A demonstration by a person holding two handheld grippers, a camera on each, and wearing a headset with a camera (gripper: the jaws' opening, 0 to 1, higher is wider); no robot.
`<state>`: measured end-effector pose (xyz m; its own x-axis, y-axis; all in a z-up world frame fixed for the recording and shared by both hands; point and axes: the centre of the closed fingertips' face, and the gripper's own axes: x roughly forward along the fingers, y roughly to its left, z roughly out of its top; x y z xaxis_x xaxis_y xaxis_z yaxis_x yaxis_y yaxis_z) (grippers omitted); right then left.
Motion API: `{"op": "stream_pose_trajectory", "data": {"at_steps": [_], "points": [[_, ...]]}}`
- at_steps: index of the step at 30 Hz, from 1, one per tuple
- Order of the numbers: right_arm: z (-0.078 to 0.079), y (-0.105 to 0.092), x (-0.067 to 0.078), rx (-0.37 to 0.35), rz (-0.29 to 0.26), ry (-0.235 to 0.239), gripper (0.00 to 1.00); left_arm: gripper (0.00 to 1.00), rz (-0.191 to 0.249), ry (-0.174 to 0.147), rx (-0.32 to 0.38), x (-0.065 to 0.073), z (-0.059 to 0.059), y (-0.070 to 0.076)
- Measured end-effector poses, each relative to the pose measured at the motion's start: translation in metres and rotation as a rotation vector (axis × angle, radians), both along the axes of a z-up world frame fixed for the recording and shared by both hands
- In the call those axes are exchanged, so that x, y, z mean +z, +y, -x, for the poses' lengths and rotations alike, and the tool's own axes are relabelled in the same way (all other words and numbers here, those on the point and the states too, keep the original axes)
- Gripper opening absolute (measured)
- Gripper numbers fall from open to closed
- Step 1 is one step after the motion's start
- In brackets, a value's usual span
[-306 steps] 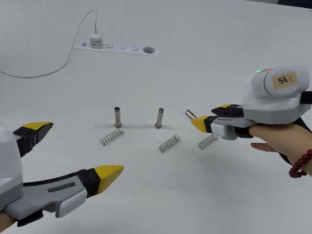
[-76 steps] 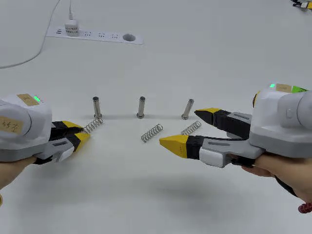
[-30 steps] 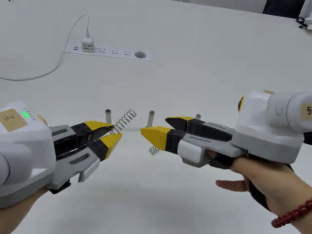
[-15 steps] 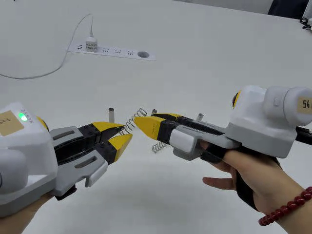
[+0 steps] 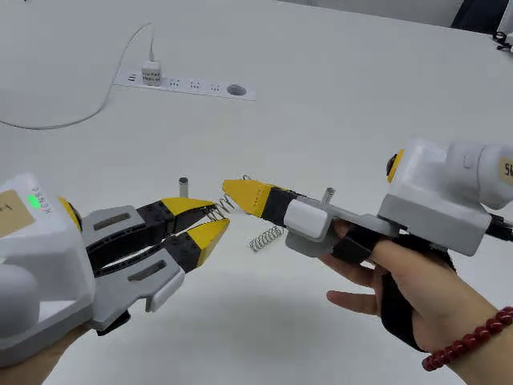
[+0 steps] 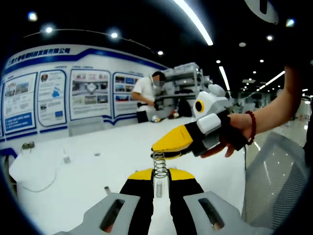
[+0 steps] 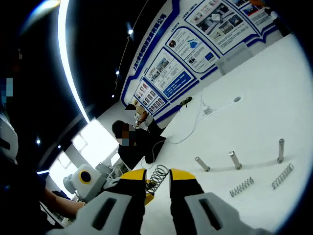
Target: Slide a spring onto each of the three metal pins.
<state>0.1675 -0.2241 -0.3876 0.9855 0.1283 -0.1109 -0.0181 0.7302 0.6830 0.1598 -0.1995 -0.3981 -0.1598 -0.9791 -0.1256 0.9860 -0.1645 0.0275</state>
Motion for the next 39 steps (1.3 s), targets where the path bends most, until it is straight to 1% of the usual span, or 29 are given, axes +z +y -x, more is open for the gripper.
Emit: {"op": "stream_pose_trajectory", "data": {"at_steps": [3,7,12,16,18,19,20,22,24,26,27,29,32,34,35,37,39], "points": [[0.0,-0.001,0.002,-0.004,-0.027,-0.011,0.18,0.1,0.002,0.001,-0.001,0.0,0.0,0.0],[0.0,-0.002,0.004,-0.006,-0.036,-0.013,0.13,0.1,0.005,0.004,-0.002,0.001,0.001,0.0],[0.0,-0.001,0.006,0.003,-0.059,-0.022,0.13,0.1,-0.004,0.005,-0.002,0.001,0.001,-0.001],[0.0,0.002,0.008,0.011,-0.057,-0.029,0.12,0.1,-0.015,0.014,-0.002,0.0,0.001,-0.001],[-0.001,0.003,0.008,0.015,-0.041,-0.028,0.11,0.11,-0.032,0.03,-0.001,-0.002,0.001,-0.002],[-0.001,0.003,0.008,0.019,-0.035,-0.026,0.11,0.11,-0.053,0.045,0.004,-0.005,0.001,-0.002],[-0.001,0.004,0.007,0.019,-0.012,-0.023,0.11,0.11,-0.068,0.045,0.006,-0.007,0.0,-0.002],[-0.001,0.003,0.007,0.015,0.008,-0.025,0.11,0.11,-0.073,0.038,0.003,-0.009,0.0,-0.002],[-0.002,0.002,0.008,0.005,0.036,-0.03,0.11,0.14,-0.084,0.035,0.005,-0.012,0.0,-0.001],[-0.003,-0.001,0.009,-0.004,0.064,-0.03,0.11,0.17,-0.104,0.025,0.007,-0.018,0.0,0.0],[-0.003,-0.003,0.009,-0.01,0.09,-0.029,0.11,0.17,-0.114,0.018,0.006,-0.021,0.0,0.001],[-0.004,-0.007,0.009,-0.02,0.125,-0.027,0.11,0.2,-0.127,0.014,0.01,-0.025,-0.001,0.003],[-0.006,-0.01,0.009,-0.03,0.19,-0.026,0.11,0.25,-0.144,0.021,0.017,-0.031,-0.002,0.006],[-0.008,-0.01,0.008,-0.033,0.216,-0.021,0.11,0.27,-0.153,0.013,0.024,-0.034,-0.003,0.008],[-0.009,-0.012,0.007,-0.039,0.242,-0.013,0.11,0.29,-0.163,0.012,0.027,-0.036,-0.004,0.009],[-0.011,-0.013,0.007,-0.051,0.261,-0.008,0.11,0.3,-0.169,0.014,0.03,-0.038,-0.005,0.011],[-0.014,-0.015,0.007,-0.06,0.283,-0.011,0.11,0.32,-0.181,0.028,0.03,-0.04,-0.005,0.012]]}}
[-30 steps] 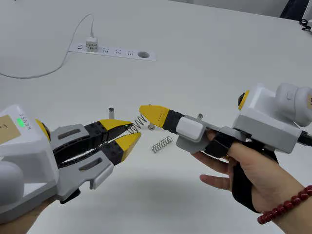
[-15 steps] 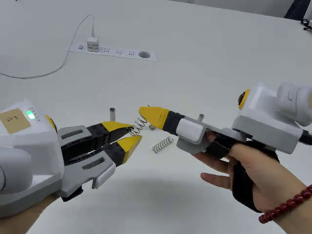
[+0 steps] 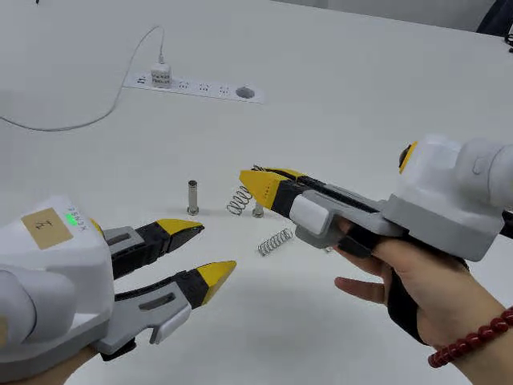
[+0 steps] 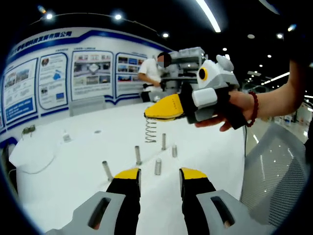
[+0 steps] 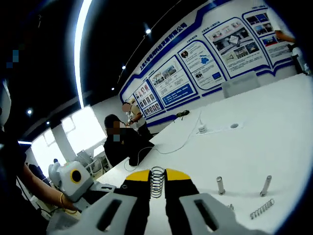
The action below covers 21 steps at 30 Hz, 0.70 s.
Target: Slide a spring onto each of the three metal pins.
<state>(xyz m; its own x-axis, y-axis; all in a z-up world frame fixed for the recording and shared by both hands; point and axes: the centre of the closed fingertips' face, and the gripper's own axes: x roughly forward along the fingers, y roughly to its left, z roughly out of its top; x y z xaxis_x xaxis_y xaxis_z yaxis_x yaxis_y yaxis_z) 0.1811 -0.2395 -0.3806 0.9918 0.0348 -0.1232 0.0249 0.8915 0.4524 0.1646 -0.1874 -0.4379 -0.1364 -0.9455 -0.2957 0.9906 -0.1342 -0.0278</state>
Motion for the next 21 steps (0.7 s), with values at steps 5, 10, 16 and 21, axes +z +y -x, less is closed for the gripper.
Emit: {"op": "stream_pose_trajectory", "data": {"at_steps": [5,10,16,21], "points": [[-0.009,-0.008,-0.004,-0.018,0.098,0.011,0.11,0.37,-0.018,-0.039,0.003,-0.006,-0.002,0.004],[-0.02,-0.014,-0.007,-0.027,0.177,0.002,0.11,0.39,-0.018,-0.034,0.002,-0.008,-0.002,0.006],[-0.031,-0.016,-0.013,-0.02,0.221,0.004,0.11,0.43,-0.025,-0.043,0.005,-0.013,-0.003,0.009],[-0.04,-0.019,-0.018,-0.026,0.247,0.007,0.11,0.47,-0.035,-0.04,0.008,-0.017,-0.004,0.009]]}}
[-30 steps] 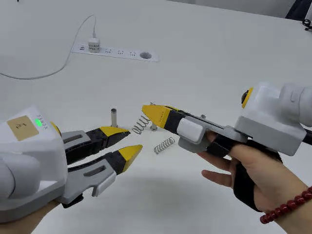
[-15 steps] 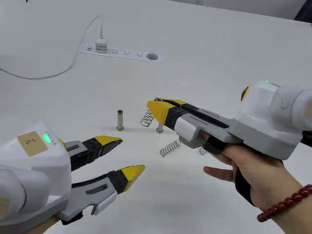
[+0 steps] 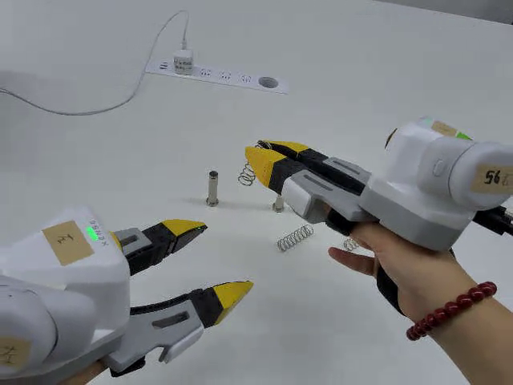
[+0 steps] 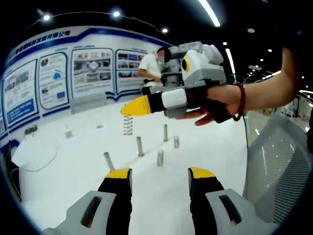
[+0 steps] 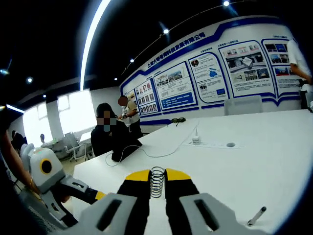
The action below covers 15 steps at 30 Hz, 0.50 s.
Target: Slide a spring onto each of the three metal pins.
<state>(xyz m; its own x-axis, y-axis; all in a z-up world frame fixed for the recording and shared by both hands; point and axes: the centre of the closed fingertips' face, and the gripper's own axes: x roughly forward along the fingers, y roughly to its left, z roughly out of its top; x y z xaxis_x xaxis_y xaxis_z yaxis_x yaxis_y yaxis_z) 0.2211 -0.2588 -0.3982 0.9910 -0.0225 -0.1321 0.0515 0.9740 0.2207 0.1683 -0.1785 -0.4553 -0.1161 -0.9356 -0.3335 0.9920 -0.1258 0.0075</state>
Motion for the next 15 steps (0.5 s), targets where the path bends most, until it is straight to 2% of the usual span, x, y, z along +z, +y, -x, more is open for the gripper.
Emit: {"op": "stream_pose_trajectory", "data": {"at_steps": [9,12,15], "points": [[-0.015,-0.006,-0.009,-0.015,0.03,0.016,0.11,0.51,-0.012,0.018,0.003,-0.008,0.001,0.0],[-0.021,-0.008,-0.011,-0.018,0.033,0.021,0.11,0.51,-0.011,0.012,0.016,-0.009,-0.003,0.0],[-0.026,-0.009,-0.015,-0.021,0.041,0.025,0.11,0.52,-0.009,0.021,0.026,-0.009,-0.005,0.001]]}}
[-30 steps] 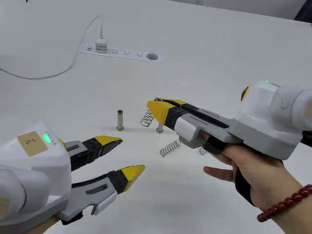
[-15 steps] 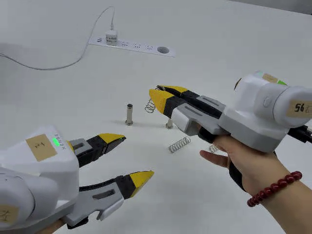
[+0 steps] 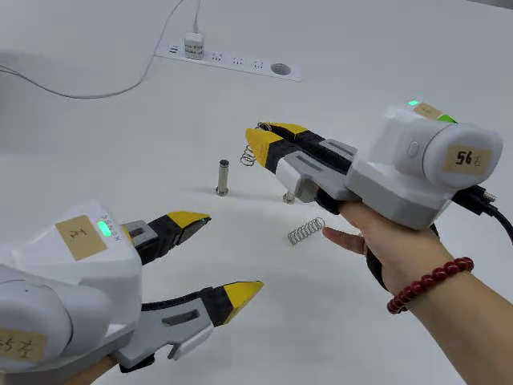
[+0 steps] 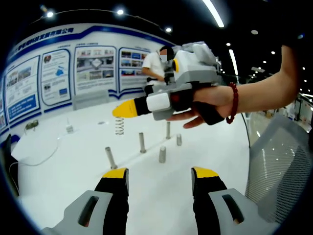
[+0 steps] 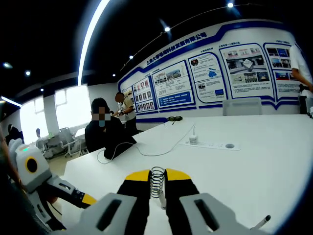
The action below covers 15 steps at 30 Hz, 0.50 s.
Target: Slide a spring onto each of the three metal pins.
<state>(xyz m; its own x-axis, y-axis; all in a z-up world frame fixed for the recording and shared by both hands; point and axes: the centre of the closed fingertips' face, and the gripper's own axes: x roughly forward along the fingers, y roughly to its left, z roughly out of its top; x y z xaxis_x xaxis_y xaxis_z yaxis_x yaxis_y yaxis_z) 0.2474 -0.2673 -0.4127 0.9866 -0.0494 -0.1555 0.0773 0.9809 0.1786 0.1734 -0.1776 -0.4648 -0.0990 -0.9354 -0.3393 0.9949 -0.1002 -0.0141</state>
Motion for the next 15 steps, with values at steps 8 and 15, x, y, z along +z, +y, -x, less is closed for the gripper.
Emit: {"op": "stream_pose_trajectory", "data": {"at_steps": [8,15], "points": [[-0.012,0.0,-0.011,-0.006,0.005,0.016,0.11,0.57,-0.008,0.021,0.018,-0.004,-0.002,0.002],[-0.021,-0.002,-0.024,-0.022,0.012,0.032,0.12,0.6,-0.009,0.026,0.03,-0.005,-0.003,0.001]]}}
